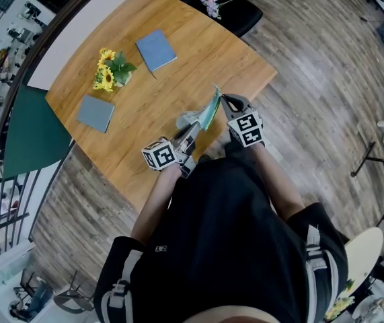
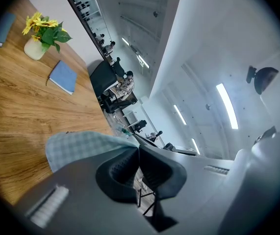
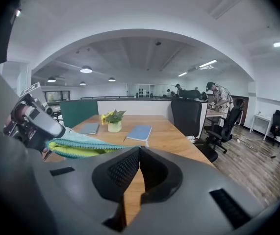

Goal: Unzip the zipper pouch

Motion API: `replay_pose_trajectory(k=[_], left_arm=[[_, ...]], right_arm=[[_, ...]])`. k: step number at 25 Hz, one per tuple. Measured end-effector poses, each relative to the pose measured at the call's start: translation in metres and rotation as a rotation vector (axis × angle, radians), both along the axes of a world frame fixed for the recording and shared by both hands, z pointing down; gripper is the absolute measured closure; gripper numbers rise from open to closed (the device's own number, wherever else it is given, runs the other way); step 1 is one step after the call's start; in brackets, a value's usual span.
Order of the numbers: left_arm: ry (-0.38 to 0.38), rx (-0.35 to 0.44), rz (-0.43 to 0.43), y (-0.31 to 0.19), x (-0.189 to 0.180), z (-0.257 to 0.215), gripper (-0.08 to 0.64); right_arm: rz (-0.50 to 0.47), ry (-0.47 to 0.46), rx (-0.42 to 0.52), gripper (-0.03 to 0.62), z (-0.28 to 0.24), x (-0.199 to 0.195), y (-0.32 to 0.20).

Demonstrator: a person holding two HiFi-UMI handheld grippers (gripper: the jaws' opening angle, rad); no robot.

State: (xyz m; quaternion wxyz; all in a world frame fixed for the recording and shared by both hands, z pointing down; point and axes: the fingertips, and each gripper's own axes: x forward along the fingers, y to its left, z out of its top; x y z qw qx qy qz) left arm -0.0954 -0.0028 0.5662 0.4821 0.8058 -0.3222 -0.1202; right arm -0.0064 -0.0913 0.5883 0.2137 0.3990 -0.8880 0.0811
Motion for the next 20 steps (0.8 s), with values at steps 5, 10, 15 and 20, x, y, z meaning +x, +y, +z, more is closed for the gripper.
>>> replay_pose_trajectory(k=[5,10,15,20], left_arm=[[0.004,-0.001,0.007,0.002,0.002,0.000,0.557],[0.004,-0.004,0.006,0.005,0.001,0.001,0.557],[0.010,-0.002,0.003,0.006,0.001,0.000,0.557],[0.011,0.000,-0.001,0.008,-0.005,0.001,0.557]], right_arm=[[0.013,-0.003,-0.008,0.588,0.001,0.007,-0.002],[0.018,-0.007,-0.015,0.586,0.003,0.008,0.000],[0.029,-0.015,-0.017,0.586,0.002,0.008,-0.003],[0.043,-0.020,-0.014,0.586,0.003,0.012,-0.010]])
